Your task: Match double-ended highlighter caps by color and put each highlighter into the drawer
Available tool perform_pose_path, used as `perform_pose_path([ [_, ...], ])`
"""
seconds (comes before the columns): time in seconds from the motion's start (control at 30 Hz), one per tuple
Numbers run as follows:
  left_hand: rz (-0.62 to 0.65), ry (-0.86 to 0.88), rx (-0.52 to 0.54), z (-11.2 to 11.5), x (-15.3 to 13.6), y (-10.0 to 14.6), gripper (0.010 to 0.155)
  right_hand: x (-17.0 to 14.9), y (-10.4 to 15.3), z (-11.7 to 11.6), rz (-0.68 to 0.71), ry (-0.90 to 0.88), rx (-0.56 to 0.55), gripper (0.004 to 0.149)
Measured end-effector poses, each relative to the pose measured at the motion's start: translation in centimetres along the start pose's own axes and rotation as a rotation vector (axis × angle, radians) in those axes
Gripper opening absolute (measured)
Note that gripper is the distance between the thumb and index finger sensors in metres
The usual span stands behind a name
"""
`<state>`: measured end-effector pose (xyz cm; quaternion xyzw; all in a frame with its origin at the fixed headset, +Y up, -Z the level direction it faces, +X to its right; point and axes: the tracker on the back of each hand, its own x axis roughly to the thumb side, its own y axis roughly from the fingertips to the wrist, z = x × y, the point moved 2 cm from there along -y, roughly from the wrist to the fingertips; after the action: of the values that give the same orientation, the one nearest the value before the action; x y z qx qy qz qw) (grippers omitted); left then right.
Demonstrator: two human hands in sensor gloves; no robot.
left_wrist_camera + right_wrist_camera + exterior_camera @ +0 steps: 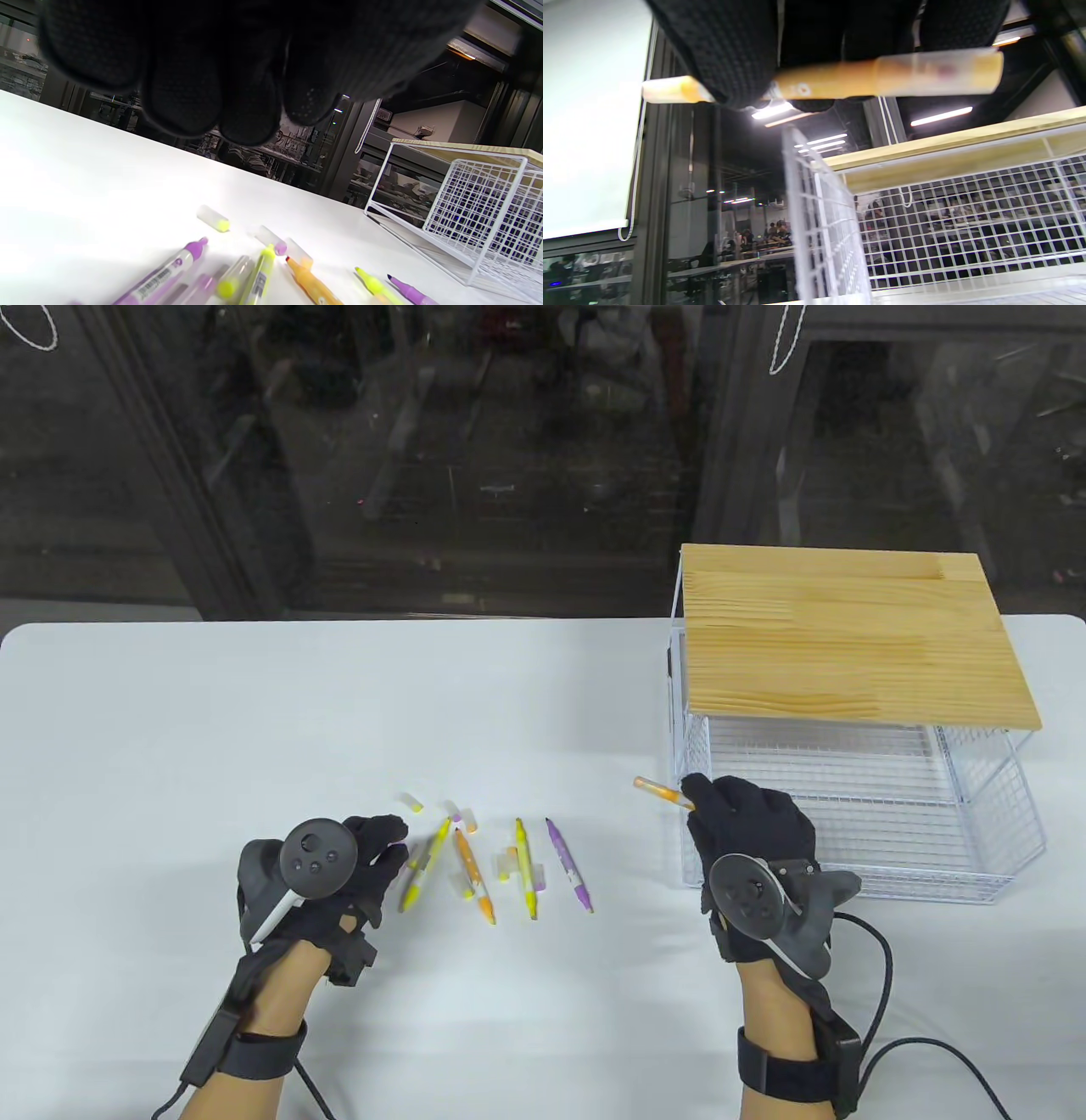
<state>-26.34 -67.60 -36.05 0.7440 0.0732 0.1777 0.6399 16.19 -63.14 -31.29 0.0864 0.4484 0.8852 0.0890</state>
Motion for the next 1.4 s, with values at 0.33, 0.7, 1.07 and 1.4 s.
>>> perform_pose_path([
  [0.33, 0.000, 0.003, 0.000, 0.0, -0.1, 0.0, 0.049, -3.9, -0.3, -0.7, -0.145, 0.022, 0.031, 0.045],
  [0.7, -0.002, -0.001, -0.018, 0.1, 0.0, 0.0, 0.049, -7.4, -0.2, -1.9, -0.290, 0.037, 0.146, 0.044],
  [1.07, -0.004, -0.002, -0.026, 0.2, 0.0, 0.0, 0.049, -9.0, 0.0, -2.3, -0.360, 0.042, 0.256, 0.046],
  [1.4, -0.006, 0.001, -0.023, 0.1, -0.1, -0.1, 0.049, -6.9, -0.3, -1.7, -0.287, 0.036, 0.175, 0.043],
])
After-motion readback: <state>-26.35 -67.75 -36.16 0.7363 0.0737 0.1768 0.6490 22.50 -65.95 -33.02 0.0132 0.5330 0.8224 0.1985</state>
